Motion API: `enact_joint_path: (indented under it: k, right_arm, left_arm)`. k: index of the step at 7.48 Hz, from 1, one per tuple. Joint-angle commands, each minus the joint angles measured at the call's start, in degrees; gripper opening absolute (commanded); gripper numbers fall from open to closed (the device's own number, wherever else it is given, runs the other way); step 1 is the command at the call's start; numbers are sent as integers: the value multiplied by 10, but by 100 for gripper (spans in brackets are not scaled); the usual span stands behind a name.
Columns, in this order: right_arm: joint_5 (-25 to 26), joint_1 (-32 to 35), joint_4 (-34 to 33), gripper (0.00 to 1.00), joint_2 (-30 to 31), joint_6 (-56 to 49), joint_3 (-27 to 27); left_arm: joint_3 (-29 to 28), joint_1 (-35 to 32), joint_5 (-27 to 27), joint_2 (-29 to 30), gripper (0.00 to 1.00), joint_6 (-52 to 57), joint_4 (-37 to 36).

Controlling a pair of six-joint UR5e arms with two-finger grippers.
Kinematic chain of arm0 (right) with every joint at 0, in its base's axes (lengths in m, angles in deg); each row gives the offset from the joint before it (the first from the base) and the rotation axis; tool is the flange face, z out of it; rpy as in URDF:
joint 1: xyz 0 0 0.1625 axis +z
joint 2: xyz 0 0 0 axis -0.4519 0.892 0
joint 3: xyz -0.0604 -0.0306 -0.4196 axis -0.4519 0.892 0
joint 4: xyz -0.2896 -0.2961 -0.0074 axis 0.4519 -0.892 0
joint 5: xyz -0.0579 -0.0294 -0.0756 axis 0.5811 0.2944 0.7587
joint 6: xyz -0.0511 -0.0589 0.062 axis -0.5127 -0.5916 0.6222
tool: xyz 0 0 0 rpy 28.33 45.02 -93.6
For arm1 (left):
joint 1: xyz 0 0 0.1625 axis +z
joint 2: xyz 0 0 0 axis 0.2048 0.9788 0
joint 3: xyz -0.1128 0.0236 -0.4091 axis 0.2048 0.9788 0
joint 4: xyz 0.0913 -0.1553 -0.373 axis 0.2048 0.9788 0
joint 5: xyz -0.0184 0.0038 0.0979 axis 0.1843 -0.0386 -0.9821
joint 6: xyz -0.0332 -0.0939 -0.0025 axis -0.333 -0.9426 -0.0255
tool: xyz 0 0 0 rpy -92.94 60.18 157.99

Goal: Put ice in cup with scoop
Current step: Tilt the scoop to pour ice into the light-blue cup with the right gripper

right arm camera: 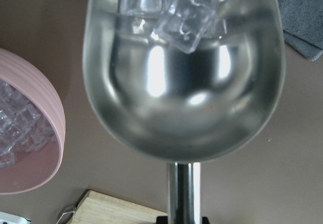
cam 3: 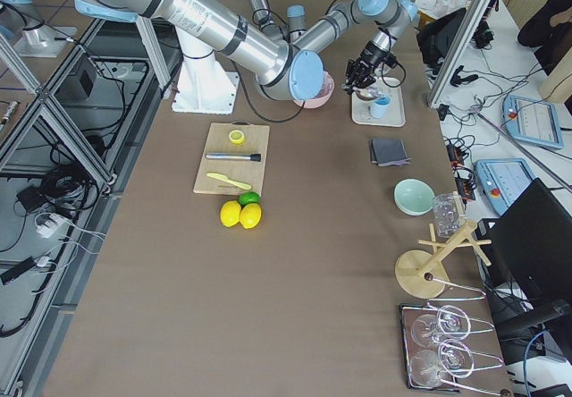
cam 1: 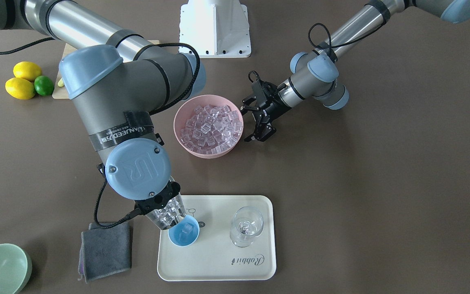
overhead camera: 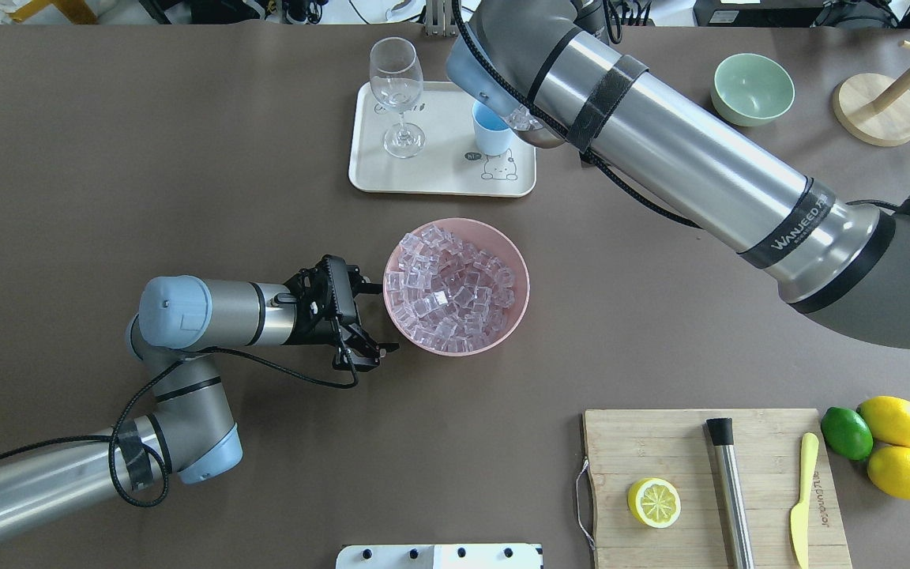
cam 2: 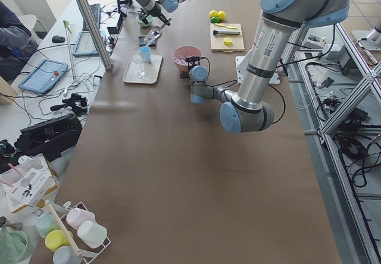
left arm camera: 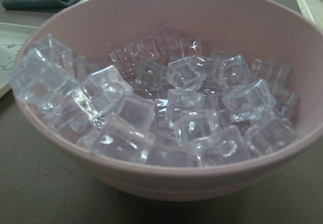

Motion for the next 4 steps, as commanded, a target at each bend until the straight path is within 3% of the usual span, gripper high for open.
enact_joint_path:
  k: [1,3,4]
  right_arm:
    - [0,0,-3,0,-15,-16,39]
    - [1,0,-3,0,-28,-20,58]
    - [1,0,-11,0,-36,-28,65]
  left_arm:
    - [0,1,0,-1,98,-1,-1]
    - [21,-4,0,-2,98,-1,-39]
    - [61,-13,1,-18,98,-1,-84]
